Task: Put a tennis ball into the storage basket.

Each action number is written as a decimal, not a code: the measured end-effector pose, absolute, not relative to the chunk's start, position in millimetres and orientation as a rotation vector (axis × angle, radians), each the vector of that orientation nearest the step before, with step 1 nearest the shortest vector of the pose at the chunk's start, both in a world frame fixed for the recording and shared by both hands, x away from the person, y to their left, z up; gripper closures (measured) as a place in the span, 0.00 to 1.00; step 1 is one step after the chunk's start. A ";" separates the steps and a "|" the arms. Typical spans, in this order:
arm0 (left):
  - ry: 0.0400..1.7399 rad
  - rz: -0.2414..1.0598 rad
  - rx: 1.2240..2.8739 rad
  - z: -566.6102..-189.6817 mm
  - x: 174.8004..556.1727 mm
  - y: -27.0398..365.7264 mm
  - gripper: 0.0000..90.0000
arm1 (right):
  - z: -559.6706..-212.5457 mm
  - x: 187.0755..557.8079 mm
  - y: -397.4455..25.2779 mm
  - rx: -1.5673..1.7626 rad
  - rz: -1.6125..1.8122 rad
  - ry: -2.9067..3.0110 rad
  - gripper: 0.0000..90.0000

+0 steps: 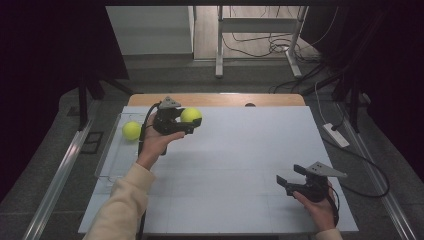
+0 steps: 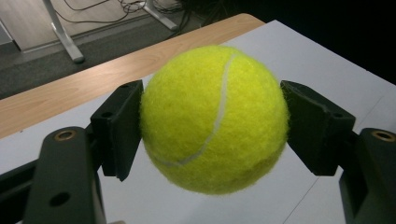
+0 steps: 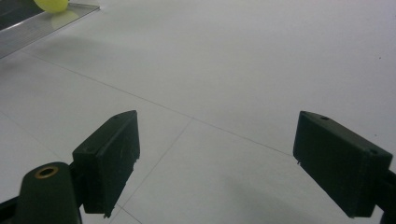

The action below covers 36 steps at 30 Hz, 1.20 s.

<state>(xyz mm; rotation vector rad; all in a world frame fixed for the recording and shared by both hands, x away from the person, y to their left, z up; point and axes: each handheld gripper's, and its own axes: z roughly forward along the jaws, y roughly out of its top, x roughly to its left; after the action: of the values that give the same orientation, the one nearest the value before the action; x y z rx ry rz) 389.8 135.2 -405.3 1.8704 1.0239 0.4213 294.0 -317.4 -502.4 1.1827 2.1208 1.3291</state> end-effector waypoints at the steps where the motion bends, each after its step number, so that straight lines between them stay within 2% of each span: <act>1: 1.024 0.421 1.870 -405.3 389.8 135.2 0.30 | -502.3 293.9 -317.2 1.183 1.329 2.121 0.17; 36: 1.102 0.460 1.822 -410.4 376.8 172.3 0.30 | -502.7 294.7 -317.5 1.186 1.330 2.118 0.17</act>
<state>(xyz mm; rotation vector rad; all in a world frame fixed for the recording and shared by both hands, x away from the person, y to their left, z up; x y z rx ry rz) 376.8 172.3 -410.4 1.8221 1.1016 0.4595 294.7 -317.5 -502.7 1.1859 2.1185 1.3299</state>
